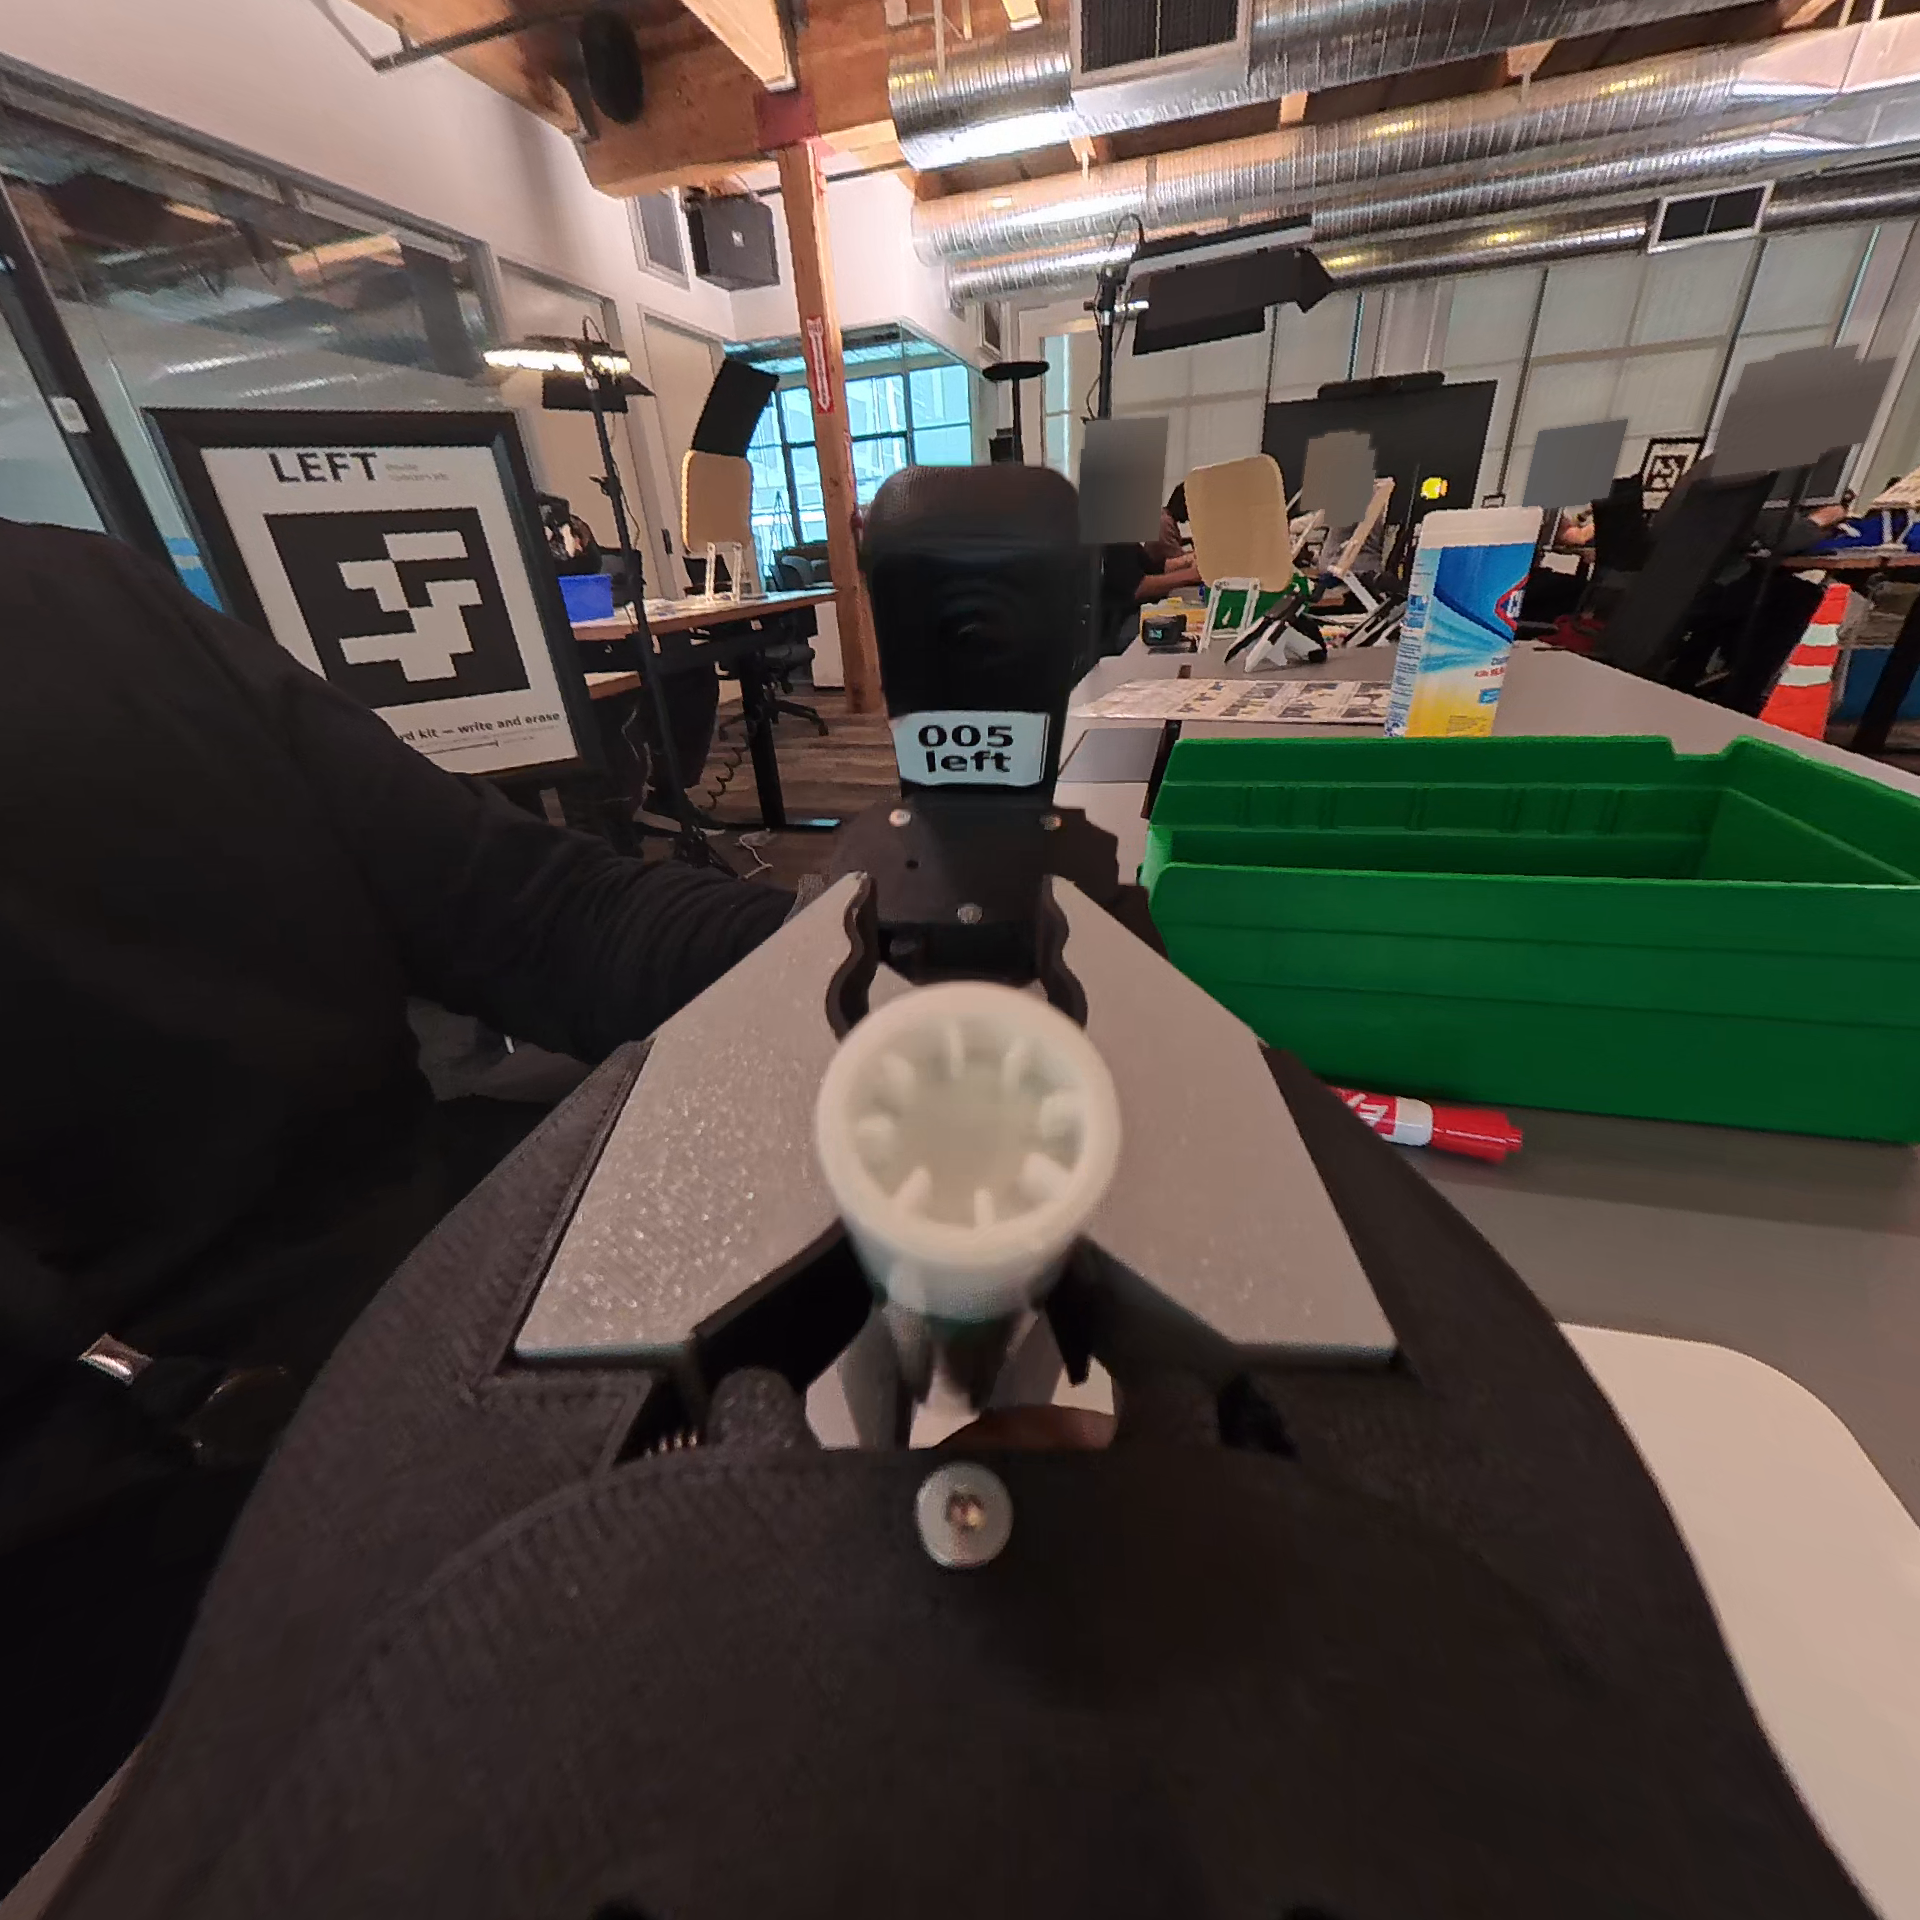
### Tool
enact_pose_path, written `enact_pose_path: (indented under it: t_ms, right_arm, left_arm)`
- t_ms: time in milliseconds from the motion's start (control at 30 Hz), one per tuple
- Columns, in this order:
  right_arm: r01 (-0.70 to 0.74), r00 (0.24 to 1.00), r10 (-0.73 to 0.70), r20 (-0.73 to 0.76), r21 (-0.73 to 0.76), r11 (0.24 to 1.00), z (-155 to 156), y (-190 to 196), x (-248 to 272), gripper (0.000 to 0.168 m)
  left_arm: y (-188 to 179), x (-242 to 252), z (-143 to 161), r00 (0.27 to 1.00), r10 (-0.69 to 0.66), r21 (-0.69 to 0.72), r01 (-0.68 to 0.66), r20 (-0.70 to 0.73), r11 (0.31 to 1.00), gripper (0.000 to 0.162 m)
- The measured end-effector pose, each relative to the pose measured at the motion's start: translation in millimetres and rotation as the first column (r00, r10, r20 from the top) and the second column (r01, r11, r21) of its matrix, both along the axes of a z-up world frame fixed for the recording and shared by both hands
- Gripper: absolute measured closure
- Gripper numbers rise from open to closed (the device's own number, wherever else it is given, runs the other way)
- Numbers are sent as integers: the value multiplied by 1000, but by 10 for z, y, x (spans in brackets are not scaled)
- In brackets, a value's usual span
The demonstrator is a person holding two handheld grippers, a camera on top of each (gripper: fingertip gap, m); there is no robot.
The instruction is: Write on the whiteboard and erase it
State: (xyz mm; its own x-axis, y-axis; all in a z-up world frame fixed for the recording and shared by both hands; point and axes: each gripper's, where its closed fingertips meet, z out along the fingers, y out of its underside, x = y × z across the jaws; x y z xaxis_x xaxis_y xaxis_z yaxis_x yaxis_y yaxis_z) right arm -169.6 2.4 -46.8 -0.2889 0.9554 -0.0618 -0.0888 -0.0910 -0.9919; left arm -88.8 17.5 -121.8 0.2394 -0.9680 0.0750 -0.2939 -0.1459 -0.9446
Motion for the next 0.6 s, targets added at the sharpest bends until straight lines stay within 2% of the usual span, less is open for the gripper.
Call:
enact_pose_path:
  t_ms: [133, 367, 600]
  right_arm:
    - [-21, 1000, 21, 7, 30, 999, -7, -78, -23, 140]
    - [-26, 999, 27, -21, 15, 1000, 58, -16, 103, 141]
    - [-66, 998, 65, -26, -45, 997, 62, -9, 128, 140]
  left_arm:
    - [-6, 46, -34, 999, 11, 48, -9, -32, 999, 153]
    - [-32, -69, 224, 990, -22, -52, 30, 140, 998, 153]
    - [-66, -50, 223, 988, -40, -66, 50, 148, 997, 153]
